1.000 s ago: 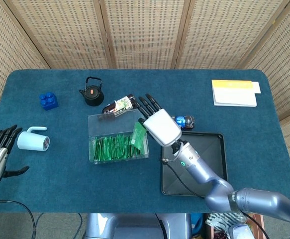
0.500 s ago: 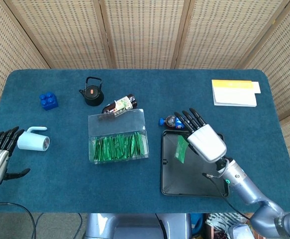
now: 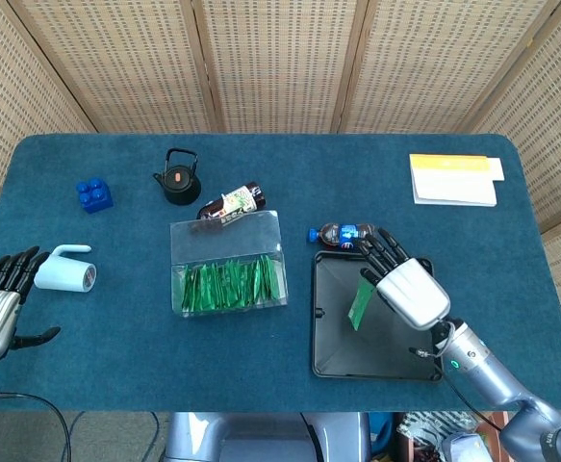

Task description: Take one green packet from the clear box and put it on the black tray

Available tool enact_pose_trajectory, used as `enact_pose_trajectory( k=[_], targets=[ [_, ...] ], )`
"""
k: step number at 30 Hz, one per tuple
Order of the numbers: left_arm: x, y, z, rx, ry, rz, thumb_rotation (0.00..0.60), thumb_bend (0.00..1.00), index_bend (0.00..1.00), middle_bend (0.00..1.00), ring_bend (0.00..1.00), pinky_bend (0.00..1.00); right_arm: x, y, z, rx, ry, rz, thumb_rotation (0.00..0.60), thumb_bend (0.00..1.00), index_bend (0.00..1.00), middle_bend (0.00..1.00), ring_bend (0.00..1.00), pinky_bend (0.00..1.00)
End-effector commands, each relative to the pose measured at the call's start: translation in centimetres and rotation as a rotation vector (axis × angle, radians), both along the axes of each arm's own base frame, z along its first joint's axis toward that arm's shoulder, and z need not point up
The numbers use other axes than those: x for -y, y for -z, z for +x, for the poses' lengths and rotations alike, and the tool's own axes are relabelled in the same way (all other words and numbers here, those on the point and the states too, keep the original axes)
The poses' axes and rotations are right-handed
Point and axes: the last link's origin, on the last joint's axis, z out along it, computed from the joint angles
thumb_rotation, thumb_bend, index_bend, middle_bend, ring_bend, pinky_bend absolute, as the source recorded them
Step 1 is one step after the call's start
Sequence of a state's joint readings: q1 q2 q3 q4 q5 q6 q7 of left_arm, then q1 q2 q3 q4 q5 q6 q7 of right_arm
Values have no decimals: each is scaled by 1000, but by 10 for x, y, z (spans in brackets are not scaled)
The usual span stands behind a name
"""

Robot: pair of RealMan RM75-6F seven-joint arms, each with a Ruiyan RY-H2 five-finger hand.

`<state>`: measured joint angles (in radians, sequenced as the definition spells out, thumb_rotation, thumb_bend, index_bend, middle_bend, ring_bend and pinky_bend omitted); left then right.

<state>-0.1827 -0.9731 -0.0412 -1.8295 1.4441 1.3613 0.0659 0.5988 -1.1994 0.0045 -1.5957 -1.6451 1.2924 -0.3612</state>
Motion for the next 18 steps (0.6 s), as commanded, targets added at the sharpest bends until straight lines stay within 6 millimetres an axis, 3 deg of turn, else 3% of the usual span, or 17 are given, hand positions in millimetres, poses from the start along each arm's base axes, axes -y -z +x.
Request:
enact_pose_trajectory(
  k=[1, 6, 9, 12, 14, 16, 18],
  targets=[
    [0, 0, 0, 1, -1, 0, 600, 81, 0, 0, 0, 0, -1, -21, 1, 34, 4, -70, 600, 466, 27, 0, 0, 0],
    [0, -1, 0, 3, 1, 2, 600, 81, 0, 0, 0, 0, -5, -43, -4, 78, 18, -122, 600, 458, 27, 0, 0, 0],
    [2, -1, 0, 0, 6, 6, 600, 81, 0, 0, 0, 0, -19, -61, -16, 169, 70, -162, 600, 426, 27, 0, 0, 0],
    [5, 1, 0, -5, 15, 10, 600, 81, 0, 0, 0, 0, -41, -67, -37, 245, 194, -167, 600, 268, 16, 0, 0, 0],
    [7, 2, -1, -9, 16, 10, 600, 82, 0, 0, 0, 0, -53, -67, -47, 263, 271, -166, 600, 84, 1, 0, 0, 0],
    [12, 4, -2, -17, 15, 8, 600, 82, 0, 0, 0, 0, -68, -66, -60, 295, 341, -194, 600, 9, 0, 0, 0, 0],
    [16, 5, -3, -21, 16, 12, 600, 81, 0, 0, 0, 0, -82, -61, -72, 342, 391, -213, 600, 0, 0, 0, 0, 0]
  ],
)
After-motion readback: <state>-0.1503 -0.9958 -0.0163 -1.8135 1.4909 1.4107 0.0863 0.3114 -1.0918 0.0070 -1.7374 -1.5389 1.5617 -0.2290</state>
